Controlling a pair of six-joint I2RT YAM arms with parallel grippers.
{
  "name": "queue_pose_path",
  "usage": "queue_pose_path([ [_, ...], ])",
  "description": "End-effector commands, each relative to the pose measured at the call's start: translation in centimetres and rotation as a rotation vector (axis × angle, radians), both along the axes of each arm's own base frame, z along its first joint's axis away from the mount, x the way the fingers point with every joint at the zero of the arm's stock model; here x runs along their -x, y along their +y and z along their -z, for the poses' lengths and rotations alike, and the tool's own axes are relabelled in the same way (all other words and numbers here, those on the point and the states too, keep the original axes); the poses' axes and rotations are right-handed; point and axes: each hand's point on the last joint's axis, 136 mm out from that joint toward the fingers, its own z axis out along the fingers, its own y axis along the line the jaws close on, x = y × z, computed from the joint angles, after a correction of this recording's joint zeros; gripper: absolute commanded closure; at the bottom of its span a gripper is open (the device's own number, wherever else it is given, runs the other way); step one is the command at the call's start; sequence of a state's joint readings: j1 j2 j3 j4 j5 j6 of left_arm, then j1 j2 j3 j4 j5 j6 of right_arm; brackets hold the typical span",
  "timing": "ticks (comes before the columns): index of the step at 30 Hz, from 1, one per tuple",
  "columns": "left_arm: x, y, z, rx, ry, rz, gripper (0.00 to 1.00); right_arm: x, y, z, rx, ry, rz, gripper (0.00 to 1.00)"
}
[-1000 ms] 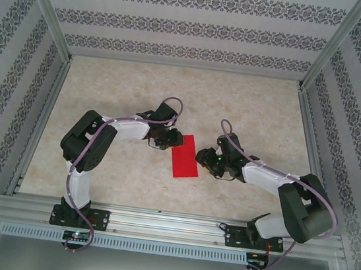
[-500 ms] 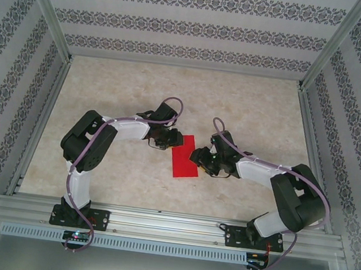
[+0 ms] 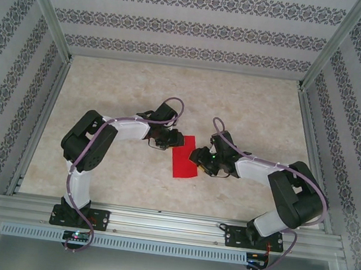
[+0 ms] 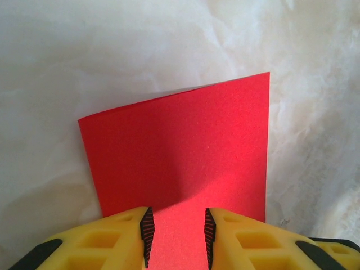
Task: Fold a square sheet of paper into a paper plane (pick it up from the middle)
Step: Third fold the triangle at the center of the table.
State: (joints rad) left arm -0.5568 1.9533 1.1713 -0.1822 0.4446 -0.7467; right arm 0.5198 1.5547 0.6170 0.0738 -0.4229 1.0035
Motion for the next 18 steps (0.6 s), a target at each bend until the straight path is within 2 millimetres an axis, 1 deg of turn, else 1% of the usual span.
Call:
queue_pose_path([
  [1,1.7,0.2,2.3,-0.039,0.058,0.056,0.65,-0.9,1.6,-0.9,-0.113,-0.024,0.008,0.53],
  [3,1.7,0.1,2.2,-0.037,0.059,0.070,0.65,-1.3,1.9,-1.3,-0.136,-0.033,0.009,0.53],
  [5,1.9,0.1,2.2,-0.040,0.059,0.084,0.65,-1.6,1.8,-1.4,-0.135,-0.036,0.018,0.53],
  [9,2.2,0.2,2.3,-0.049,0.060,0.112,0.65,-1.9,1.5,-1.2,-0.132,-0.040,0.021,0.53],
  [13,2.6,0.2,2.6,-0.057,0.064,0.152,0.65,-2.4,1.1,-0.6,-0.118,-0.028,0.008,0.53],
  [18,3.0,0.3,2.3,-0.064,0.055,0.200,0.65,-2.9,1.2,0.1,-0.129,-0.017,-0.025,0.59],
])
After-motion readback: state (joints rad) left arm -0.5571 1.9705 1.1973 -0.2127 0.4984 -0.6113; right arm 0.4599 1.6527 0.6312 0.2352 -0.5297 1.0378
